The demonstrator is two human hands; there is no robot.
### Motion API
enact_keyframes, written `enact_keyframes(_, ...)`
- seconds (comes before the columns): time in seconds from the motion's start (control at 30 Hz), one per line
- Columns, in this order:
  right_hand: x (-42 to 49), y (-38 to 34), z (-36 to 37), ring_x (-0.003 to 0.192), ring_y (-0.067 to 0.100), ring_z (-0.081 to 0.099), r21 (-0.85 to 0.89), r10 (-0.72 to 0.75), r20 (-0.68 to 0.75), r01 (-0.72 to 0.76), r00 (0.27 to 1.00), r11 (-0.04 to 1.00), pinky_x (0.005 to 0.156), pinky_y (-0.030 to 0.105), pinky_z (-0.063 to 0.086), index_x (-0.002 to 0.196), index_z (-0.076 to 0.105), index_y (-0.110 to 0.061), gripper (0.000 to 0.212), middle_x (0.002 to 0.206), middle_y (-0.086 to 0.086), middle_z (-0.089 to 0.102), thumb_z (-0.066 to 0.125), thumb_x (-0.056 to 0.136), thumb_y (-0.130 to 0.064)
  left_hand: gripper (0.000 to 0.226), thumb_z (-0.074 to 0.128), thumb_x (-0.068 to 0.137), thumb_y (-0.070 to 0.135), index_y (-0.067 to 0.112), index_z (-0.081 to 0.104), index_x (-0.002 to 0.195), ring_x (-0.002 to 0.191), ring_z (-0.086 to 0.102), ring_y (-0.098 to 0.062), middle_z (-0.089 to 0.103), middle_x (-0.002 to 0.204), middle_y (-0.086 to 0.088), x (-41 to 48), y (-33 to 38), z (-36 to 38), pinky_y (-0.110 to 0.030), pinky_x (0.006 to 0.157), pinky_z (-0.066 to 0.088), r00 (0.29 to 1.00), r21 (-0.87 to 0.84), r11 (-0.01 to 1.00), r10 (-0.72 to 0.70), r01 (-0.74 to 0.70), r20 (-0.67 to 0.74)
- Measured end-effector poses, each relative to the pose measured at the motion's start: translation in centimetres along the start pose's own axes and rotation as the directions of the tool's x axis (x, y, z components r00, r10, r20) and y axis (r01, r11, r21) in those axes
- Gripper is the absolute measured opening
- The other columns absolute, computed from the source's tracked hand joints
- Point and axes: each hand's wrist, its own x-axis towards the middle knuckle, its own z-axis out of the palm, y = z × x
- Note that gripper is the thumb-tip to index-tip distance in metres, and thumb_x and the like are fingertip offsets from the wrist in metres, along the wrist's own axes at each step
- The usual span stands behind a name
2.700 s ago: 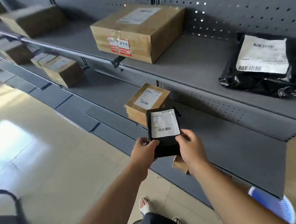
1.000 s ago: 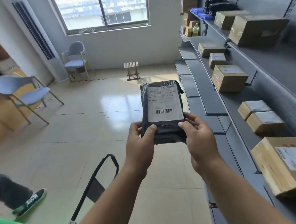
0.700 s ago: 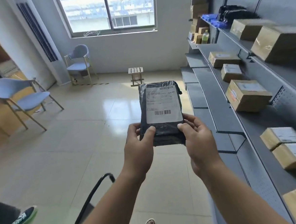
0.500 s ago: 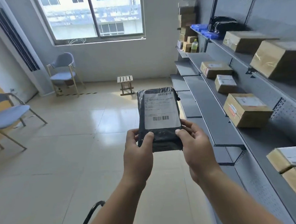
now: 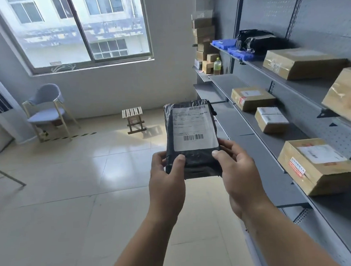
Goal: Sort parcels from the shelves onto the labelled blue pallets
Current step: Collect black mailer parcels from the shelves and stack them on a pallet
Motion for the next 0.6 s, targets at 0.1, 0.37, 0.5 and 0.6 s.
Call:
enact_keyframes(0.1, 6.9, 0.1, 1.4, 0.103, 0.023, 0.072, 0.037, 0.005, 0.017, -0.005, 1.000, 0.999, 0.090, 0.048, 0.059, 0.107, 0.072, -0.032, 0.028, 0.109, 0.000, 0.076, 0.060, 0.082, -0.025, 0.017, 0.058, 0.077, 0.056, 0.044, 0.059, 0.089, 0.082, 0.069, -0.005, 0.071, 0.091, 0.011, 5.9, 0.0, 2.4, -0.024, 0.070, 0.049, 0.999, 0.009, 1.000, 0.014, -0.014, -0.043)
enact_keyframes(0.37, 24.0, -1.0, 6.3, 0.101, 0.020, 0.073, 0.014, 0.003, 0.152, -0.005, 0.988, 1.000, 0.092, 0.048, 0.058, 0.107, 0.071, -0.033, 0.029, 0.109, -0.002, 0.075, 0.059, 0.082, -0.026, 0.031, 0.059, 0.072, 0.060, 0.040, 0.061, 0.096, 0.094, 0.071, -0.016, 0.072, 0.102, 0.002, 21.2, 1.5, 6.9, -0.047, 0.089, 0.059, 0.984, -0.027, 0.999, 0.030, -0.036, -0.176)
enact_keyframes(0.5, 30.3, -0.6, 8.8, 0.102, 0.018, 0.072, 0.002, 0.003, 0.195, -0.004, 0.981, 1.000, 0.094, 0.047, 0.057, 0.107, 0.072, -0.036, 0.030, 0.110, -0.004, 0.076, 0.060, 0.081, -0.027, 0.030, 0.061, 0.073, 0.058, 0.038, 0.062, 0.096, 0.094, 0.071, -0.018, 0.072, 0.102, 0.002, 27.5, 1.2, 7.9, -0.050, 0.090, 0.058, 0.976, -0.051, 0.998, 0.028, -0.040, -0.215)
enact_keyframes(0.6, 35.2, 0.0, 10.7, 0.104, 0.019, 0.072, -0.014, -0.001, 0.203, 0.004, 0.979, 1.000, 0.095, 0.047, 0.057, 0.108, 0.071, -0.035, 0.030, 0.111, -0.003, 0.075, 0.061, 0.081, -0.029, 0.034, 0.062, 0.074, 0.058, 0.035, 0.062, 0.099, 0.095, 0.071, -0.022, 0.072, 0.103, -0.003, 32.9, 0.6, 8.7, -0.051, 0.090, 0.058, 0.977, -0.081, 0.996, 0.028, -0.046, -0.210)
